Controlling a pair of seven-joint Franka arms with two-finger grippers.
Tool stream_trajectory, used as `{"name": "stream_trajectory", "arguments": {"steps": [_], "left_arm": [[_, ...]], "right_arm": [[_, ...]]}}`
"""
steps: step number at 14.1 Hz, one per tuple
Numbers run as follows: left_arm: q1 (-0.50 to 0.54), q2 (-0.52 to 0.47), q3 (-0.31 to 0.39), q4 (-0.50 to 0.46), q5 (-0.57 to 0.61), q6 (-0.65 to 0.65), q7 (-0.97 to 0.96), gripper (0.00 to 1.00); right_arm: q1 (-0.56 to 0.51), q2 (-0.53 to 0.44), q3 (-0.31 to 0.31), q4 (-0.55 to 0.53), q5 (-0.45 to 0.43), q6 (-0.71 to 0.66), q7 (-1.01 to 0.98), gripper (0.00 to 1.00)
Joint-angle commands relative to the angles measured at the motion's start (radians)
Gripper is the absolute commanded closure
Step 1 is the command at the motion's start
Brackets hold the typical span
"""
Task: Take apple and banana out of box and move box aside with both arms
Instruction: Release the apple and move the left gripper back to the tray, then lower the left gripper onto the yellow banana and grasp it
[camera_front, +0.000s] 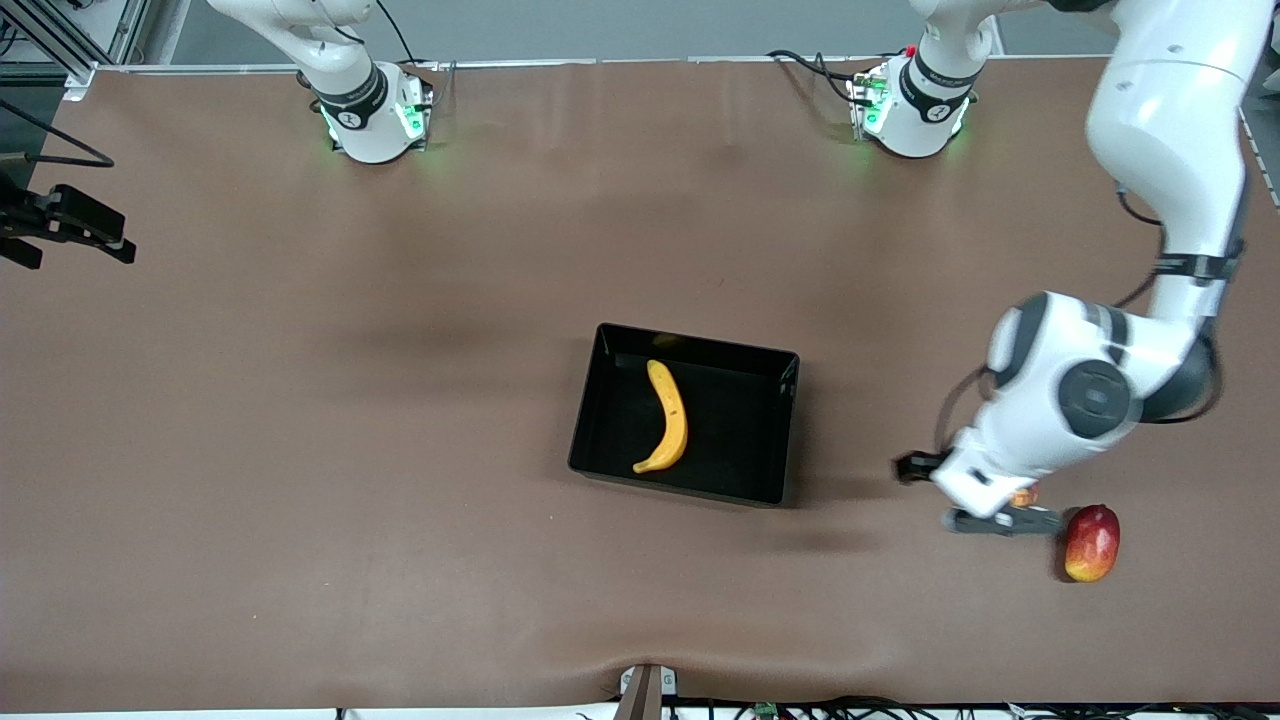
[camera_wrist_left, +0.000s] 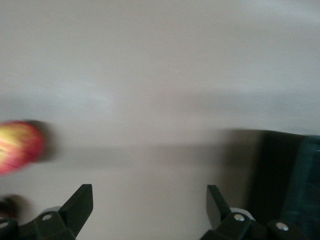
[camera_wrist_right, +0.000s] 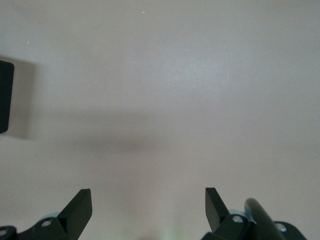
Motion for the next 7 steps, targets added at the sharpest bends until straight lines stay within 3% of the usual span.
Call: {"name": "stream_trajectory", "arguments": {"steps": [1,7], "left_arm": [[-0.102,-0.004,-0.018,-0.012,-0.006,-0.008,-0.127,0.0],[-0.312,0.076,-0.008,0.002,0.006,0.115,-0.241,0.0]], "right_arm": [[-0.027,-0.01,0.016,-0.003,0.018,-0.007,0.002,0.0],[-0.034,-0.01,0.016,-0.003,0.018,-0.009,0.002,0.0]]}}
